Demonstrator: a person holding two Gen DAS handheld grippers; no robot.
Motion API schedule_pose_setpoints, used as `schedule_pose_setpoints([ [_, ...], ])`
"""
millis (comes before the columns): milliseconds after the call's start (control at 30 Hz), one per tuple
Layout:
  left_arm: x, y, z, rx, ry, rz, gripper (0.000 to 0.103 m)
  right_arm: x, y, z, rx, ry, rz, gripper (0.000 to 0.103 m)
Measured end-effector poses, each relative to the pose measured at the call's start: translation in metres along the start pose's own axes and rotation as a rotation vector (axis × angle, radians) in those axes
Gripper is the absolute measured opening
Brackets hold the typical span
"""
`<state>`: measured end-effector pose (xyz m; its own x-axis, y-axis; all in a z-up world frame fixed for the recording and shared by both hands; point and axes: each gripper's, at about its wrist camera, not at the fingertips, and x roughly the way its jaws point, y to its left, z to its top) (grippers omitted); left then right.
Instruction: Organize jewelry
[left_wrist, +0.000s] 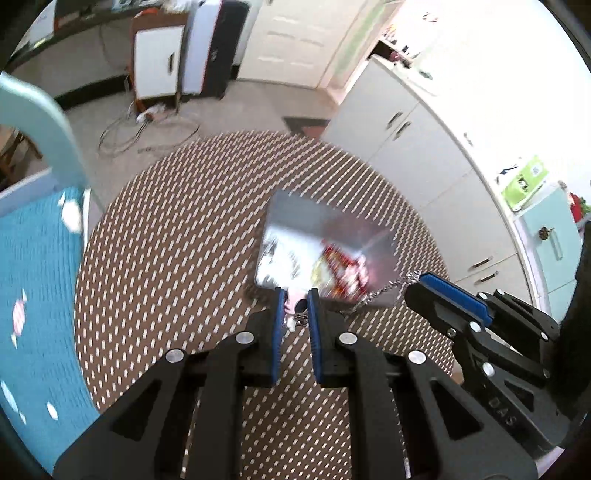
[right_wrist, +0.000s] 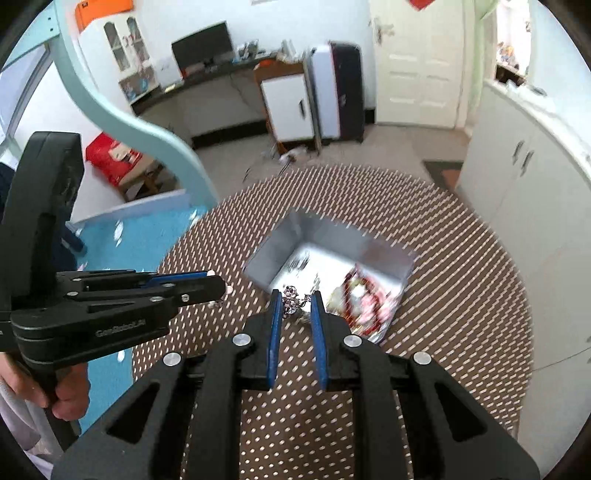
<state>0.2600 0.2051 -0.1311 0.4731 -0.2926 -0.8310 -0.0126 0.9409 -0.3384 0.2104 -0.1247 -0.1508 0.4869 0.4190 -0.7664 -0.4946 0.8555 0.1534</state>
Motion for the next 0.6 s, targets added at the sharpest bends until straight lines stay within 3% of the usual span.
schedule_pose_setpoints([
  [133, 0.004, -0.014, 0.023, 0.038, -0.019, -0.022, 0.012, -0.014, -0.003, 0.015, 0.014, -0.060, -0.017, 0.014],
  [333, 0.016, -0.034, 0.039, 0.085, 0.005, -0.043, 0.015, -0.009, -0.013, 0.022, 0.040, -0.057, -0.021, 0.015],
  [367, 0.020, -0.036, 0.040, 0.091, 0.020, -0.039, 0.021, -0.006, -0.014, 0.022, 0.042, -0.044, -0.034, 0.017],
  [400, 0.025, -0.038, 0.039, 0.095, 0.036, -0.030, 0.036, -0.001, -0.016, 0.021, 0.052, -0.020, -0.056, 0.021],
  [467, 0.031, -0.039, 0.035, 0.106, 0.050, 0.005, 0.038, 0.003, -0.024, 0.020, 0.088, -0.006, -0.083, 0.039],
  [600, 0.036, -0.036, 0.030, 0.098, 0.065, 0.013, 0.038, 0.000, -0.032, 0.014, 0.109, 0.002, -0.085, 0.039],
])
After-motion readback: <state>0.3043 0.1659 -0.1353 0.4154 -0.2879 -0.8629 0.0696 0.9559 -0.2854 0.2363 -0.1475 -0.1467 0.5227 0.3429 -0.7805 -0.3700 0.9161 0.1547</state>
